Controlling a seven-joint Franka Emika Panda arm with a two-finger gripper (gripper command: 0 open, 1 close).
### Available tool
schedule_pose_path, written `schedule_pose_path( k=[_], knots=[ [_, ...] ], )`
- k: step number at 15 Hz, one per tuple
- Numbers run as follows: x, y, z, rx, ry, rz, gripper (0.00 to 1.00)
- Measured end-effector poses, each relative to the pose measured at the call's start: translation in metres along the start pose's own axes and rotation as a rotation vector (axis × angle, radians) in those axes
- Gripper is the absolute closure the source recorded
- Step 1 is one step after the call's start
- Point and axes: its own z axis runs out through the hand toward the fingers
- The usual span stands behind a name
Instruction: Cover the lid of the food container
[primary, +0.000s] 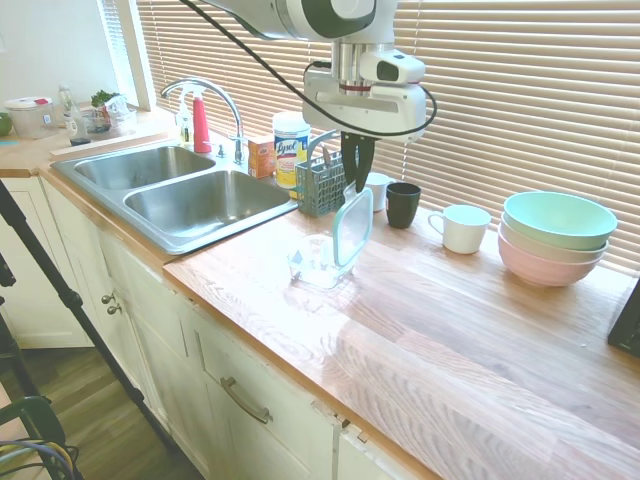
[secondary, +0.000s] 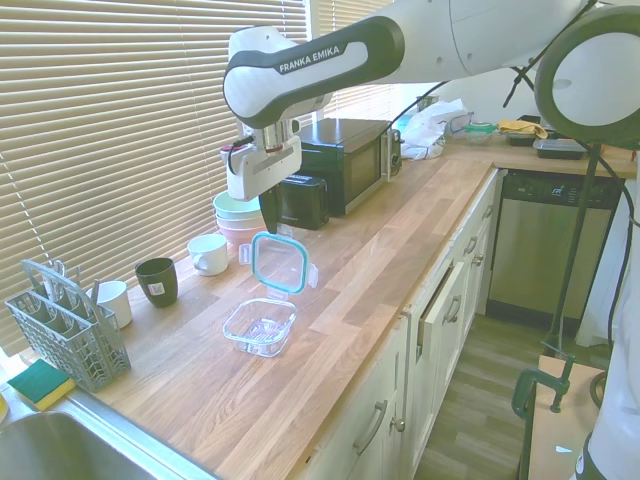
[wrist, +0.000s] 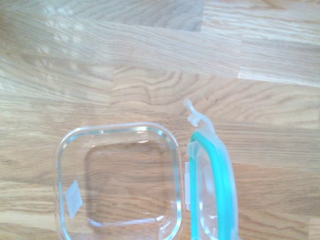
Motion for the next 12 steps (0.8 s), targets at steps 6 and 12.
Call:
schedule_pose_path(
  k=[6,12],
  knots=[
    [0.007,-0.011,0.004,-0.010,0.001,0.001,1.00],
    [0.020,-0.019,0.017,-0.022,0.000,0.010,1.00]
  ],
)
